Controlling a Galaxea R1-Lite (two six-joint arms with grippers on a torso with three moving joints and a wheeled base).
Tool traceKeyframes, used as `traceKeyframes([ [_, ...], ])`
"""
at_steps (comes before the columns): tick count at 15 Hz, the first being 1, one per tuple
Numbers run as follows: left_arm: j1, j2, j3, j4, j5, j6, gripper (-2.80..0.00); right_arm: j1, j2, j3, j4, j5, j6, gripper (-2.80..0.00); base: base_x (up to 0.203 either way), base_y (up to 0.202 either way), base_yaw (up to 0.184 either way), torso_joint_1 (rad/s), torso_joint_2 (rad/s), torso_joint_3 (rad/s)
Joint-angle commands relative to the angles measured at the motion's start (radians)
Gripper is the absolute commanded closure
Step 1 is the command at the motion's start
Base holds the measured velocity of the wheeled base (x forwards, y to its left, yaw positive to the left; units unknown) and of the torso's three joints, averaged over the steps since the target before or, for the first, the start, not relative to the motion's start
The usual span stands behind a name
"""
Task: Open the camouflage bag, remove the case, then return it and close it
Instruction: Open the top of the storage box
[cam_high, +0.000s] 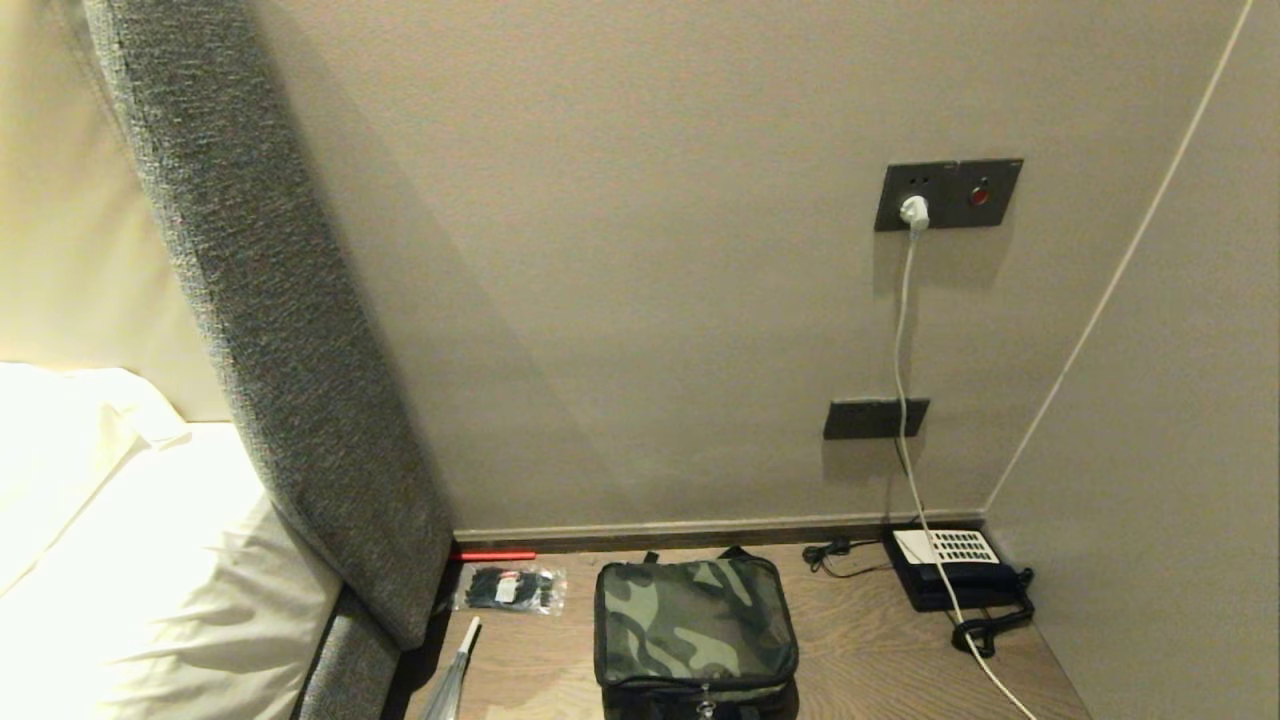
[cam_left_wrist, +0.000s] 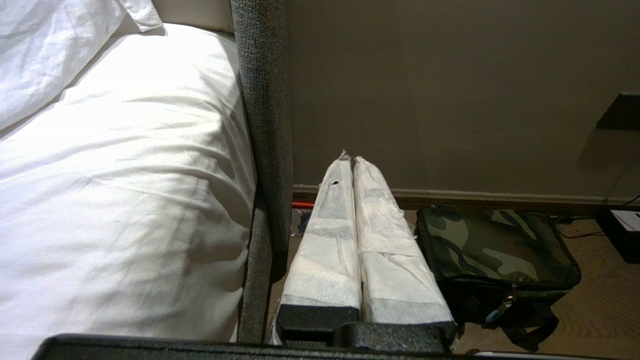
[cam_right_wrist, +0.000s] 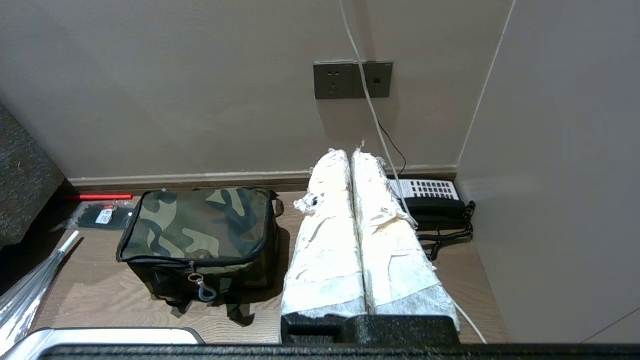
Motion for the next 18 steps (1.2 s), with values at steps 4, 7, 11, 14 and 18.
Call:
traceKeyframes([
  [4,0.0,0.0,0.003,0.0,0.002,0.0,0.0,0.0,-0.002,0.0,0.0,-0.001,0.0,0.0,0.0,0.0,0.0,0.0,0.0,0.0],
  [7,0.0,0.0,0.003,0.0,0.0,0.0,0.0,0.001,-0.003,0.0,0.0,-0.001,0.0,0.0,0.0,0.0,0.0,0.0,0.0,0.0],
  [11,0.0,0.0,0.003,0.0,0.0,0.0,0.0,0.0,-0.002,0.0,0.0,0.0,0.0,0.0,0.0,0.0,0.0,0.0,0.0,0.0],
  [14,0.0,0.0,0.003,0.0,0.0,0.0,0.0,0.0,-0.002,-0.001,0.0,-0.001,0.0,0.0,0.0,0.0,0.0,0.0,0.0,0.0],
  [18,0.0,0.0,0.003,0.0,0.002,0.0,0.0,0.0,-0.002,0.0,0.0,-0.001,0.0,0.0,0.0,0.0,0.0,0.0,0.0,0.0],
])
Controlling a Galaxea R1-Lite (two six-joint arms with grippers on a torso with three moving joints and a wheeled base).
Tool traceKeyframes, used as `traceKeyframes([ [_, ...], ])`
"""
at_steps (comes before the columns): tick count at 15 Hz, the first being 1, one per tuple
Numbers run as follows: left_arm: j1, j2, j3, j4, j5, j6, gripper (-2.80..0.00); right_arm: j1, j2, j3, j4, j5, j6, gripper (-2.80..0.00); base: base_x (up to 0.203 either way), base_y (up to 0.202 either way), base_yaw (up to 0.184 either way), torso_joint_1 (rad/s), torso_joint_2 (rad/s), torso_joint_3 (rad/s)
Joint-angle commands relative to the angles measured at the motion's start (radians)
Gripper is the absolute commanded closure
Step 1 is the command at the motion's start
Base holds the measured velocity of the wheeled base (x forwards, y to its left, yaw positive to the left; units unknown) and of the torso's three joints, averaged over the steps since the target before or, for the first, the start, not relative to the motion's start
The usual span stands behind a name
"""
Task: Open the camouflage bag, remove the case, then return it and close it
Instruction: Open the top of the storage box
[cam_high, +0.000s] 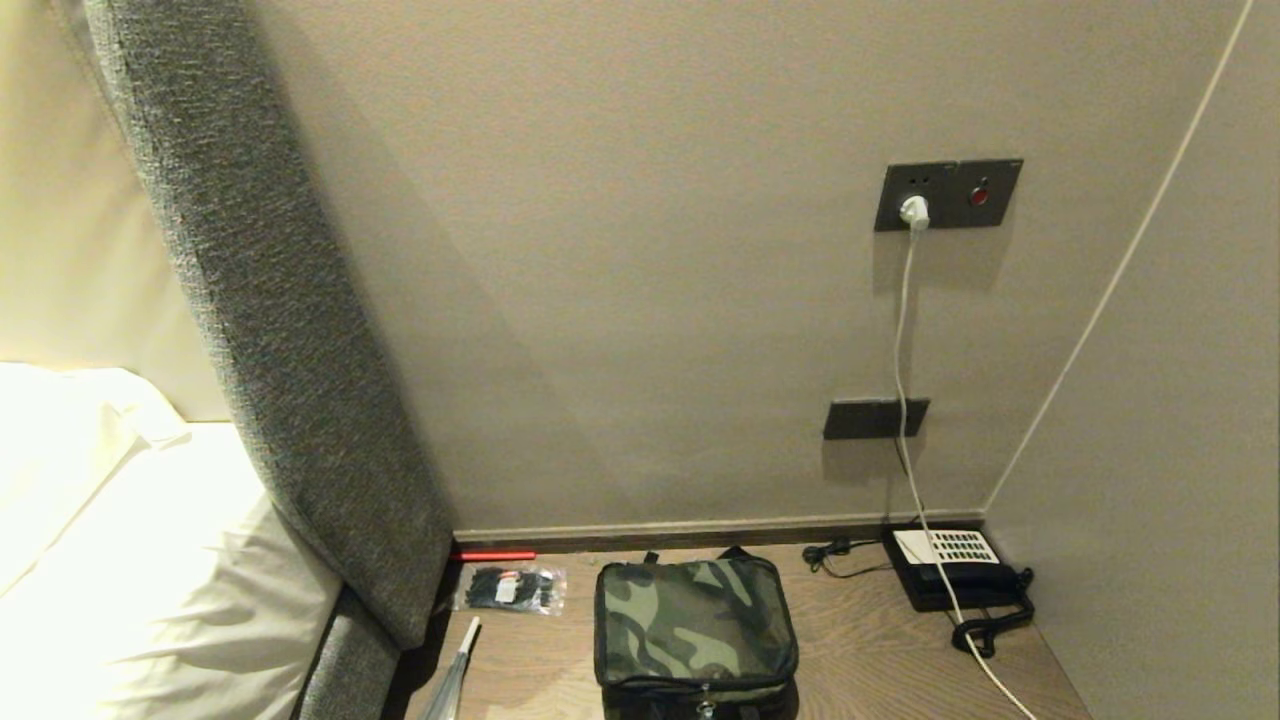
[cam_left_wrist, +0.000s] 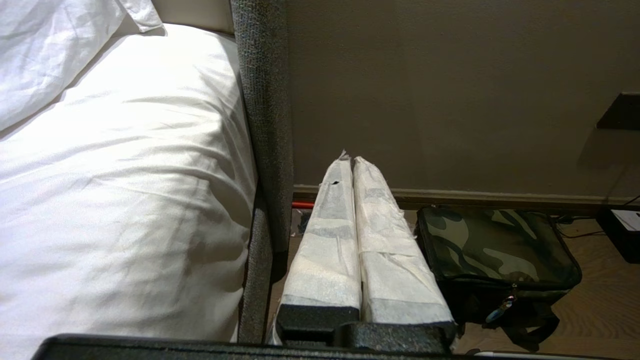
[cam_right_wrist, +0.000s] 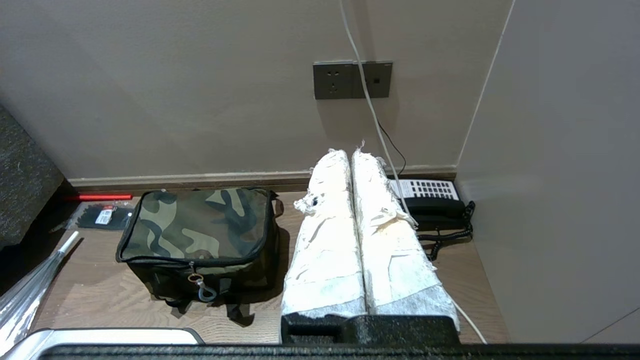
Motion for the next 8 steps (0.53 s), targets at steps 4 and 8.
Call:
traceKeyframes([
  [4,0.0,0.0,0.003,0.0,0.0,-0.001,0.0,0.001,-0.002,-0.001,0.0,0.0,-0.001,0.0,0.0,0.0,0.0,0.0,0.0,0.0],
  [8,0.0,0.0,0.003,0.0,0.002,-0.004,0.0,0.002,-0.003,0.0,0.0,0.0,0.0,0.0,0.0,0.0,0.0,0.0,0.0,0.0],
])
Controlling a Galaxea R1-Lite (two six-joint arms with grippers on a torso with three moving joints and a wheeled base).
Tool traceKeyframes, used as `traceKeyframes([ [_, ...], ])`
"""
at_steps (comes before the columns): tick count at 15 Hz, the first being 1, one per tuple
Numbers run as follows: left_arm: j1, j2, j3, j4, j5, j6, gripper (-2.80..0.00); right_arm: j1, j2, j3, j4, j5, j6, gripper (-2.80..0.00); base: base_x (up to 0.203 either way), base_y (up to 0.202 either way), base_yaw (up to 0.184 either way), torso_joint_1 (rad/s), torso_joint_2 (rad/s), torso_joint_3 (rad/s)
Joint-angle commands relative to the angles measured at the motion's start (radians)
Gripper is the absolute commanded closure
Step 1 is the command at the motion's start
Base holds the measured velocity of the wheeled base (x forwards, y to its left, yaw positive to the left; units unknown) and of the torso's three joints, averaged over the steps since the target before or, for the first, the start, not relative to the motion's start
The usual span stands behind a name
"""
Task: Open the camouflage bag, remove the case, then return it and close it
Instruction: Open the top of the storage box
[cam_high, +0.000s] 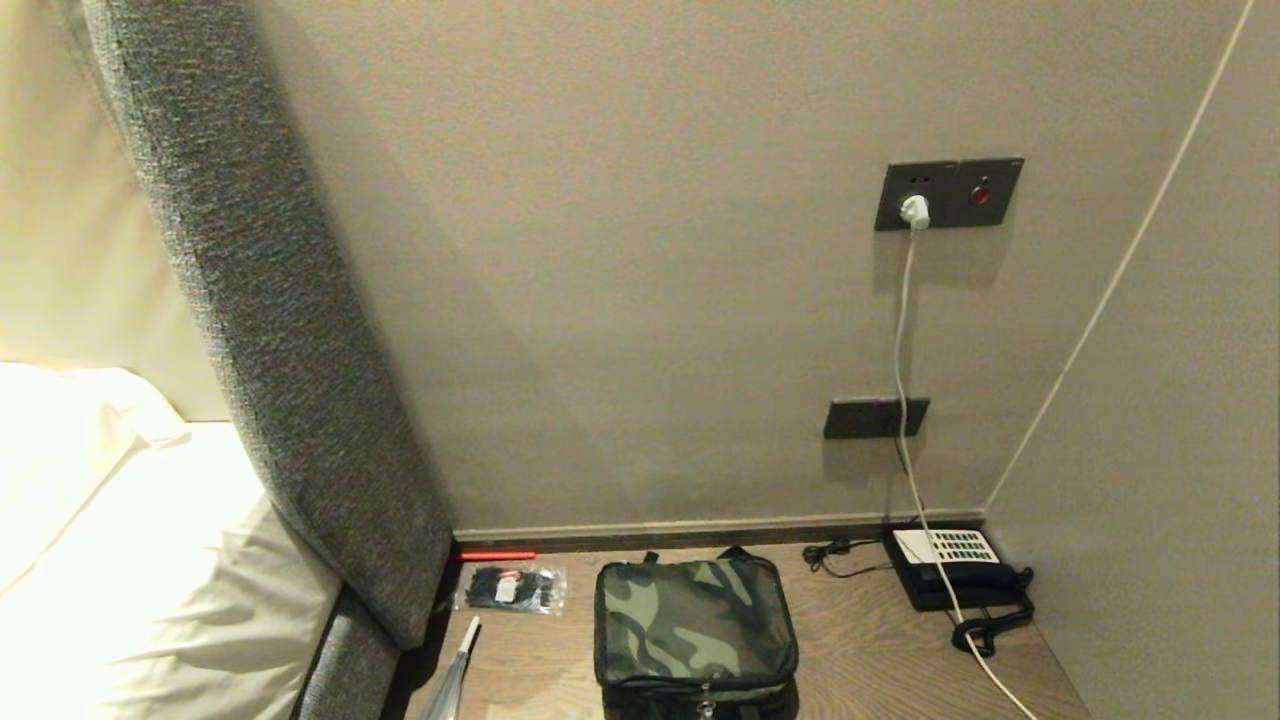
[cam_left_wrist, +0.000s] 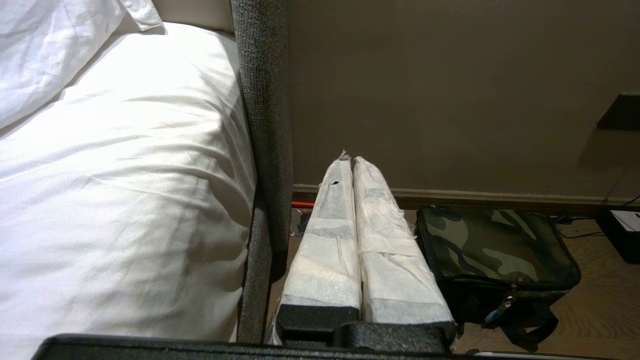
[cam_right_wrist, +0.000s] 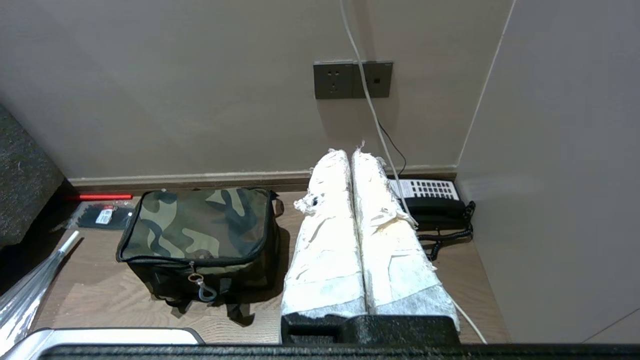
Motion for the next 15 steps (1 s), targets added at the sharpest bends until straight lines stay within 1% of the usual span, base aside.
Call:
traceKeyframes([
  [1,0.0,0.0,0.003,0.0,0.001,0.0,0.0,0.0,-0.002,0.0,0.0,0.0,0.0,0.0,0.0,0.0,0.0,0.002,0.0,-0.097],
  [15,0.0,0.0,0.003,0.0,0.001,0.0,0.0,0.0,-0.003,0.0,0.0,0.0,0.0,0.0,0.0,0.0,0.0,0.002,0.0,-0.191],
])
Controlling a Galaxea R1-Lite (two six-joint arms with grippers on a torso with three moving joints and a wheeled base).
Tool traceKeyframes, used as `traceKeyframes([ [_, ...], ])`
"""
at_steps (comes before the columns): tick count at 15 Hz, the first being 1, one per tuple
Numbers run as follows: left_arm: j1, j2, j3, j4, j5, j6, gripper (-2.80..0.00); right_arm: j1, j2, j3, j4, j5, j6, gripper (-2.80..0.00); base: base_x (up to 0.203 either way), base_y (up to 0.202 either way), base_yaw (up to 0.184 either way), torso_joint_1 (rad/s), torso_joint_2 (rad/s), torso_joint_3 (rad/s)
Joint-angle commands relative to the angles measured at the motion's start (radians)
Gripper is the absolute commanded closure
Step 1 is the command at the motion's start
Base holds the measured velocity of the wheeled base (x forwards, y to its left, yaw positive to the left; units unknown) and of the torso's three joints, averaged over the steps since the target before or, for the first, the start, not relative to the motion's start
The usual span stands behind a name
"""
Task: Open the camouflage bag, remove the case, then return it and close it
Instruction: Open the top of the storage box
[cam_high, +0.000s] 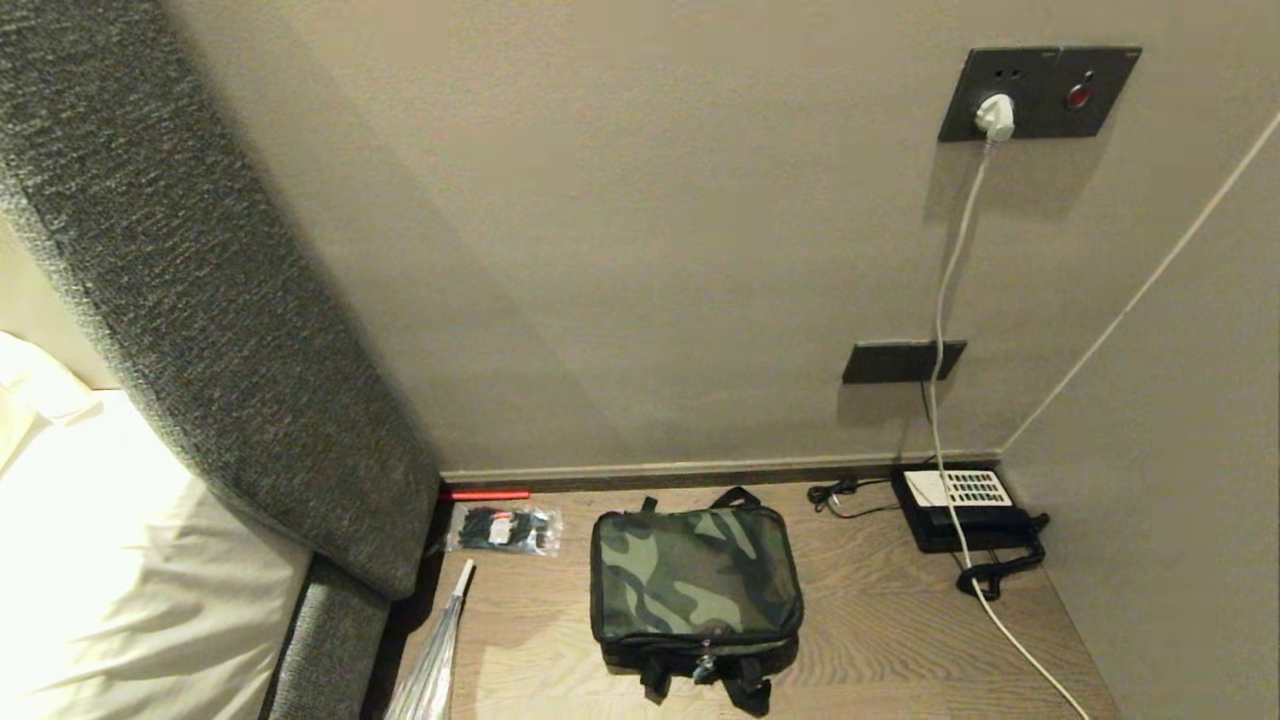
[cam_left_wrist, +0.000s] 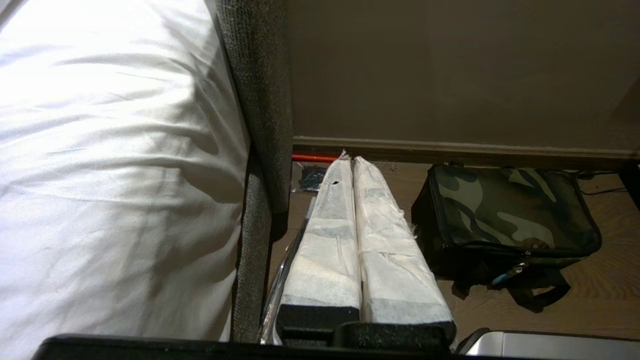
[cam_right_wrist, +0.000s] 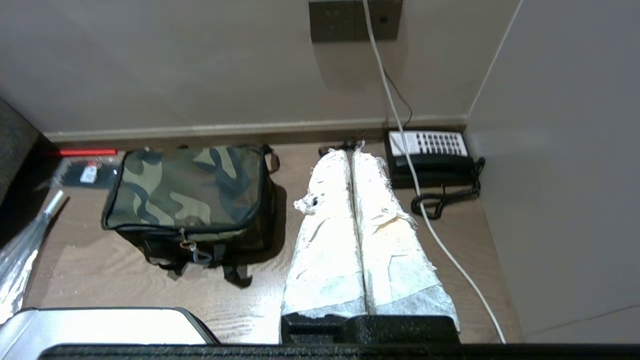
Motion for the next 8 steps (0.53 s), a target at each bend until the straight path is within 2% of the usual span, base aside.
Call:
traceKeyframes([
  [1,0.0,0.0,0.003,0.0,0.001,0.0,0.0,0.003,-0.002,0.0,0.0,0.002,0.0,0.0,0.0,0.0,0.0,0.002,-0.01,-0.199],
  [8,0.0,0.0,0.003,0.0,0.001,0.0,0.0,0.001,-0.002,0.0,0.0,0.0,0.0,0.0,0.0,0.0,0.0,0.002,0.0,-0.197],
])
